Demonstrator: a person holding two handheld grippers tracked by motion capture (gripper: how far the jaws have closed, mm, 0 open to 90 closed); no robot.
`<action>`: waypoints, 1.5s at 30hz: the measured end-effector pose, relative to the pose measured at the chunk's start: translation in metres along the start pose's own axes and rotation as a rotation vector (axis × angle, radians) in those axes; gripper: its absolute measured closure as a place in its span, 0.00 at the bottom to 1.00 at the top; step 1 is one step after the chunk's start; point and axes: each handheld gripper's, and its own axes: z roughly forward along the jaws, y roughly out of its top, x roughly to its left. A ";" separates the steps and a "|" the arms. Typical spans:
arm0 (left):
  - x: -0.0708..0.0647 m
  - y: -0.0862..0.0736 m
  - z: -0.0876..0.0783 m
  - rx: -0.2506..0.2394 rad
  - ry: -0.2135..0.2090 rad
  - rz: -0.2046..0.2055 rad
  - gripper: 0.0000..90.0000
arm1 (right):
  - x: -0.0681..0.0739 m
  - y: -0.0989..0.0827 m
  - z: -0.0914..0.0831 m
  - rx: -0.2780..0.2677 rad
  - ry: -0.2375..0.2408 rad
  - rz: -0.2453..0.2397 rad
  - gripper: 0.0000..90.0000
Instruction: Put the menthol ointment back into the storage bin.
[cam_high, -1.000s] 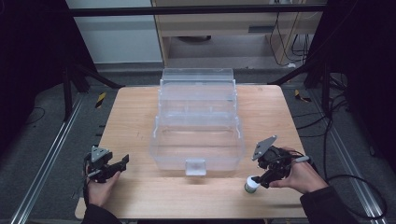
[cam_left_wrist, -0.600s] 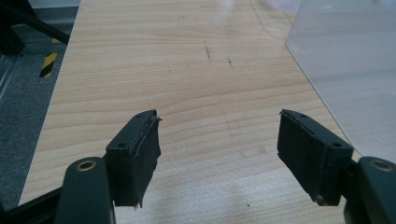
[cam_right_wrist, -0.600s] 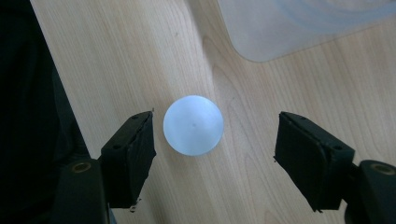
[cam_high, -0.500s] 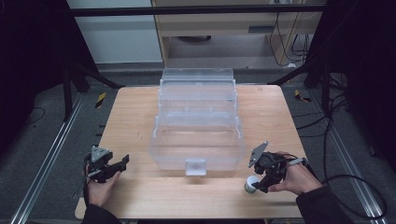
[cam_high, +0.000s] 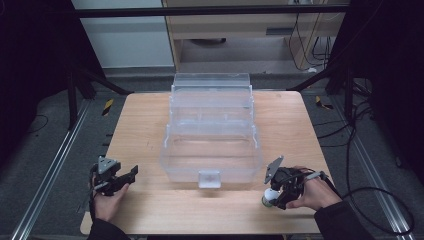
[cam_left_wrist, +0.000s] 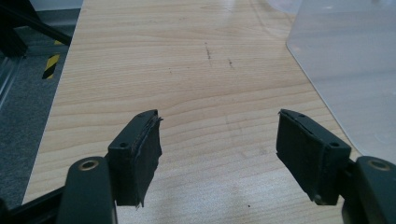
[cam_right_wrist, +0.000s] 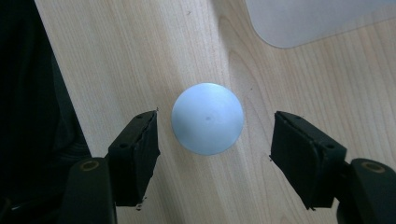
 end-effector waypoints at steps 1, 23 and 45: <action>0.000 0.000 0.000 0.000 0.000 0.001 0.34 | 0.000 0.000 0.001 0.004 -0.001 -0.004 0.37; 0.000 0.000 0.000 0.004 0.003 0.003 0.34 | 0.000 0.008 0.020 0.076 0.052 -0.040 0.47; 0.000 0.000 0.001 0.008 0.004 0.005 0.34 | -0.005 0.012 0.026 0.111 0.070 -0.035 0.56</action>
